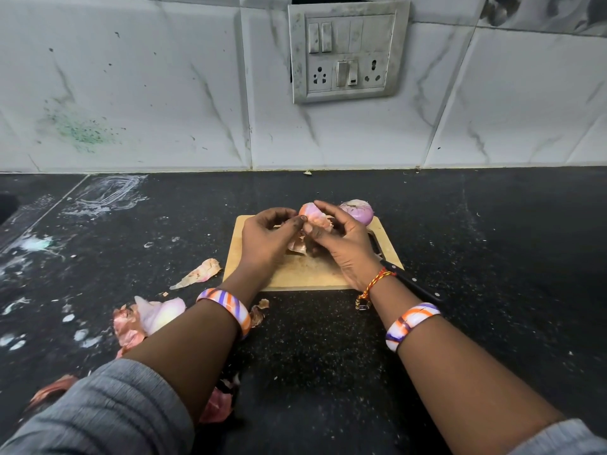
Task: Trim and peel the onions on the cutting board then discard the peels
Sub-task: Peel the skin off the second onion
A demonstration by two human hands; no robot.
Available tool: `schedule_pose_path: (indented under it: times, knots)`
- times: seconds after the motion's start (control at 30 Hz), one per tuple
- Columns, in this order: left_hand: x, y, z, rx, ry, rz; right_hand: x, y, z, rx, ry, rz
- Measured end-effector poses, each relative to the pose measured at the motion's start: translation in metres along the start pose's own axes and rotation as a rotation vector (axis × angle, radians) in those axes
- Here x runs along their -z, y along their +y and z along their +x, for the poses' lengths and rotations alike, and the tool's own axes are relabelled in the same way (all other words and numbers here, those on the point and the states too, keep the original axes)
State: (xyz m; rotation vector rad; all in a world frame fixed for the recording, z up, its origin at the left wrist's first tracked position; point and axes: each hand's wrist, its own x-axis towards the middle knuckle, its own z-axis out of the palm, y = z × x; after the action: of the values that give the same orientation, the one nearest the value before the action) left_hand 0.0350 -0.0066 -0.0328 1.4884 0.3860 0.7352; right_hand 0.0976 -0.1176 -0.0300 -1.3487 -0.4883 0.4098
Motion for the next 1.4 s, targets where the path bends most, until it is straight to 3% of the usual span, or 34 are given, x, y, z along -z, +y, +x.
schedule_pose_path:
  times: [0.3, 0.5, 1.4]
  knots:
    - [-0.0005, -0.0004, -0.0005, -0.032, 0.103, 0.13, -0.0007, 0.0021, -0.0005, 0.012, -0.032, -0.054]
    - [-0.0012, 0.0004, -0.0018, -0.009, 0.12, 0.209, 0.0012, 0.0083, 0.0038, 0.073, -0.04, -0.246]
    - [0.0001, 0.0012, 0.0002, -0.016, 0.124, 0.144, 0.0013, 0.0052, 0.003, 0.028, -0.06, -0.147]
